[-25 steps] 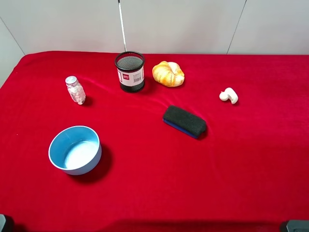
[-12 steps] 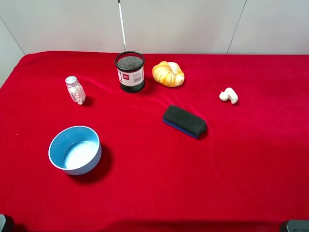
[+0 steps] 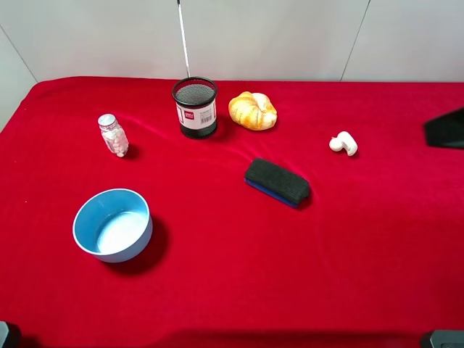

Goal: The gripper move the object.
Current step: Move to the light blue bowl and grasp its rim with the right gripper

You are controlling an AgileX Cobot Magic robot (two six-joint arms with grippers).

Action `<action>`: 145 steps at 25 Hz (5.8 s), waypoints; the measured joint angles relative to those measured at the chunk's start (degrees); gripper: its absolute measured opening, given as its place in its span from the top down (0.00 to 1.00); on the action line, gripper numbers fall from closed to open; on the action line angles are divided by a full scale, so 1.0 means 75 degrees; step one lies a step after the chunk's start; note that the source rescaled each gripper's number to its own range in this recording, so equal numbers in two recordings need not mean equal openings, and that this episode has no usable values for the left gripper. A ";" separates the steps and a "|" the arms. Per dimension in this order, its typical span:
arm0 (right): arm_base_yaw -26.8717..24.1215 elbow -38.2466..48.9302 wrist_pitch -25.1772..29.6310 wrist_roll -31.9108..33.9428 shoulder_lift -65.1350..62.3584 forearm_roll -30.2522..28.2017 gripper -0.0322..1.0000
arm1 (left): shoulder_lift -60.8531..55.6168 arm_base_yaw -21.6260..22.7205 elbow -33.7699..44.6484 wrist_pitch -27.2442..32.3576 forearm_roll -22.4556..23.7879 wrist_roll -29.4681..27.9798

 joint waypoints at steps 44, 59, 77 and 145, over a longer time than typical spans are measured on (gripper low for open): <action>0.7152 -0.6209 0.1318 0.4141 0.7455 -0.2888 0.00 | 0.0000 0.0000 0.0000 0.0000 0.0000 0.0000; 0.7470 -0.8085 0.1561 0.4406 0.9255 -0.2222 0.00 | 0.0000 0.0000 0.0000 0.0000 0.0000 0.0000; 0.7470 -0.8908 0.1382 0.4536 1.0728 -0.1943 0.00 | 0.0000 0.0000 0.0000 0.0000 0.0000 0.0000; 0.6844 -0.8914 0.0324 0.4522 1.2735 -0.2347 0.77 | 0.0000 0.0000 0.0000 0.0000 0.0000 0.0000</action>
